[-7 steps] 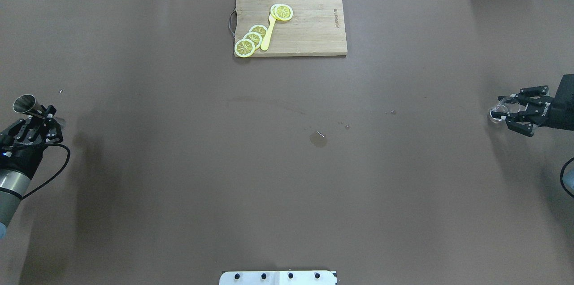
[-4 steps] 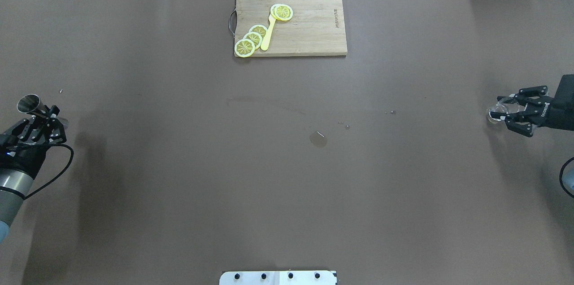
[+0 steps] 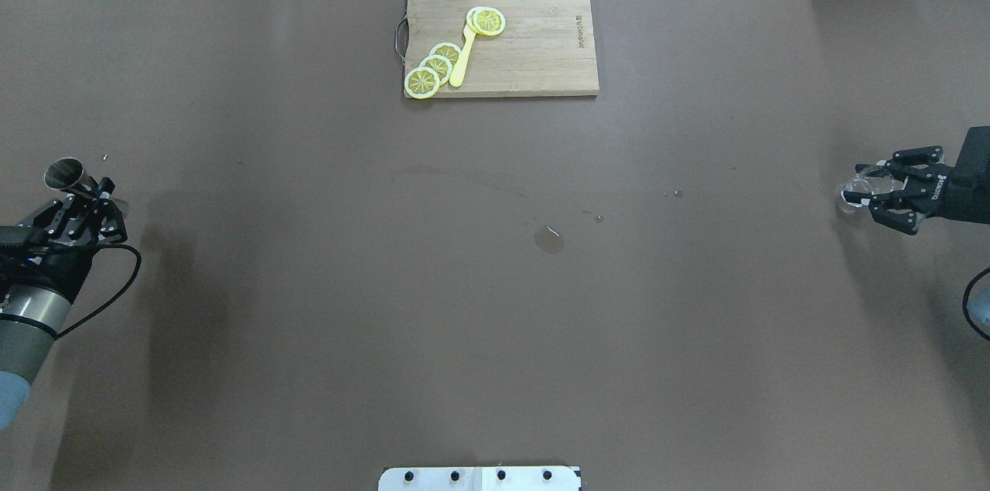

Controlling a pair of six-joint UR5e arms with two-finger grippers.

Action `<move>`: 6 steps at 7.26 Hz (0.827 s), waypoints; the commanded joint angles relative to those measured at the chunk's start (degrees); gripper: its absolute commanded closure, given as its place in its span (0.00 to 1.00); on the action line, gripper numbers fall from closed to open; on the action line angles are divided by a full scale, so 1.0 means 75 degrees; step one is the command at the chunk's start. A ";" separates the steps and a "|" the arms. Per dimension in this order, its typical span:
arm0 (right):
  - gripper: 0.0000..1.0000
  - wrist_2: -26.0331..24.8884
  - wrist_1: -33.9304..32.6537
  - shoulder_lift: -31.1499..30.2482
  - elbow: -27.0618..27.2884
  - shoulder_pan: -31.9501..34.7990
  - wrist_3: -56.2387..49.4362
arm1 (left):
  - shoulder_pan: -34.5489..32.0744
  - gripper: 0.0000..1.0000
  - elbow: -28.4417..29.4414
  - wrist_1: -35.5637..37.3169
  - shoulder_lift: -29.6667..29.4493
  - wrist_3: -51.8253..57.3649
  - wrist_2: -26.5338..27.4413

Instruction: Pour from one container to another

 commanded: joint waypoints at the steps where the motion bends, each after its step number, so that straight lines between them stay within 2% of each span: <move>1: 0.00 -0.0019 0.0000 -0.0012 -0.0004 -0.0011 -0.0004 | -0.0058 0.96 0.0020 0.0024 -0.0131 0.0127 -0.0119; 3: 0.00 -0.0031 0.0000 -0.0012 -0.0004 0.0000 0.0008 | -0.0046 0.86 0.0114 0.0036 -0.0155 0.0127 -0.0119; 6: 0.00 0.0027 0.0012 -0.0058 0.0054 0.0023 0.0205 | -0.0046 0.84 0.0430 0.0036 -0.0424 0.0045 -0.0155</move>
